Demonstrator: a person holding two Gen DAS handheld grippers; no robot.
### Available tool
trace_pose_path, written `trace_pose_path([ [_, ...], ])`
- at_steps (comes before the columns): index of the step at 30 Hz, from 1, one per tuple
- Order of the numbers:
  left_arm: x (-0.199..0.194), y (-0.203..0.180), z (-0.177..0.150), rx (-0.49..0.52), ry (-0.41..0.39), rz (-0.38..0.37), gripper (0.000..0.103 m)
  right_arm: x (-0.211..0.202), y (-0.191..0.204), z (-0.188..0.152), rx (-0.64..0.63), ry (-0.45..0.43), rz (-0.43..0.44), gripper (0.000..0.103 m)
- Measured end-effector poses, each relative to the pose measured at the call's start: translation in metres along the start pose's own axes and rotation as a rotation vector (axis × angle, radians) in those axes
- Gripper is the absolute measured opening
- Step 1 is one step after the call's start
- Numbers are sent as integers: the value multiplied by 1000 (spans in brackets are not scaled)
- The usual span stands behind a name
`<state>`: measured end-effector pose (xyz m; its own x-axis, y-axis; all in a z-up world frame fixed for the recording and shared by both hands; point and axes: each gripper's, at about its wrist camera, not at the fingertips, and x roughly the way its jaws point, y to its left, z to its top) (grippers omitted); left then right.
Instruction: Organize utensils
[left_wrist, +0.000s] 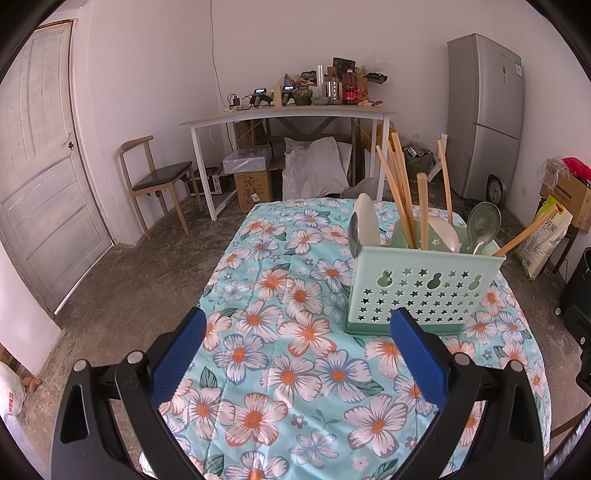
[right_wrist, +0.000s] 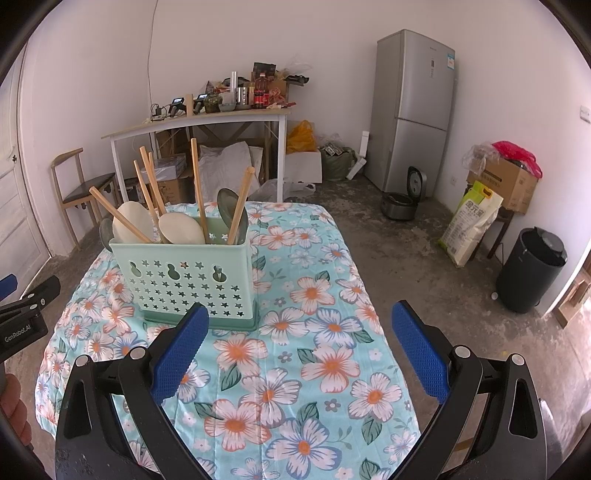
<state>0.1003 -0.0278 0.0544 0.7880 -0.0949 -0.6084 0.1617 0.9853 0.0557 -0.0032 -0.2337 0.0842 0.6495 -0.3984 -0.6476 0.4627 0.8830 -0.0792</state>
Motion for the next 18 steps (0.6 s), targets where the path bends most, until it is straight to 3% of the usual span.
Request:
trace_pose_path([
  [18, 0, 0, 0, -1, 0, -1, 97, -1, 1, 1, 2, 0, 2, 95],
])
